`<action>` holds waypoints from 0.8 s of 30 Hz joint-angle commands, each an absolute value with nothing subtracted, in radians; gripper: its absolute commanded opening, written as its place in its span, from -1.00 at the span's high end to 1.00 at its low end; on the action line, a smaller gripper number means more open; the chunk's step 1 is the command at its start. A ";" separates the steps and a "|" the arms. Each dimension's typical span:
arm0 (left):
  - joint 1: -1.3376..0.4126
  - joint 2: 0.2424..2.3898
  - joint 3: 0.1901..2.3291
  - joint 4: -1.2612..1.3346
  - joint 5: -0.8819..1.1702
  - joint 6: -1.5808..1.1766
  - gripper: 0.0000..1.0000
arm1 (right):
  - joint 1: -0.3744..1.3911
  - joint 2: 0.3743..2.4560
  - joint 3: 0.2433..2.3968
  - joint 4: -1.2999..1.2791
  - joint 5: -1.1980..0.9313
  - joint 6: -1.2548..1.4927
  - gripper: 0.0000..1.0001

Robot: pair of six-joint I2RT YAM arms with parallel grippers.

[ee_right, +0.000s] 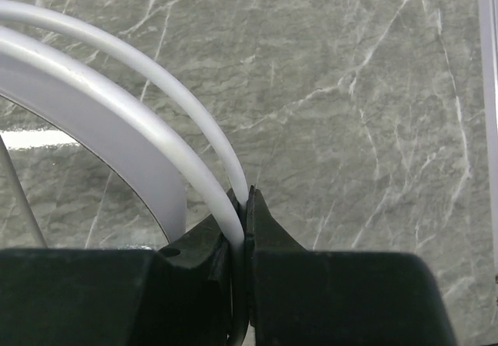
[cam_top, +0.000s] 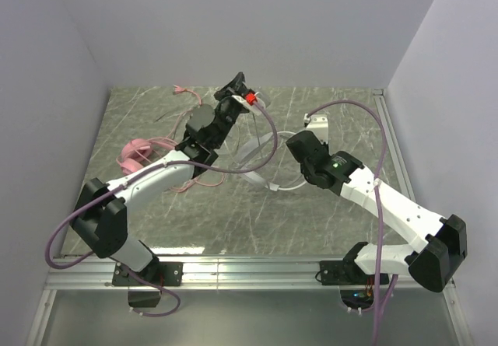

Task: Wrap the headphones
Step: Wrap the headphone cable with the left arm

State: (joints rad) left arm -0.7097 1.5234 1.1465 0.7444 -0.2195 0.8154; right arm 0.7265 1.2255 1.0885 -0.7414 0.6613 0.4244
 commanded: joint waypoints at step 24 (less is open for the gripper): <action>-0.537 1.601 1.420 0.258 0.460 0.476 0.99 | 0.769 1.078 1.035 -0.666 0.451 0.318 1.00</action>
State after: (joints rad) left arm -0.5629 1.5860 1.3594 0.2363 0.3130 0.5480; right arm 0.7490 1.1351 1.0355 -0.7097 0.5201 0.3531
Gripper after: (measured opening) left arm 0.042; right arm 0.077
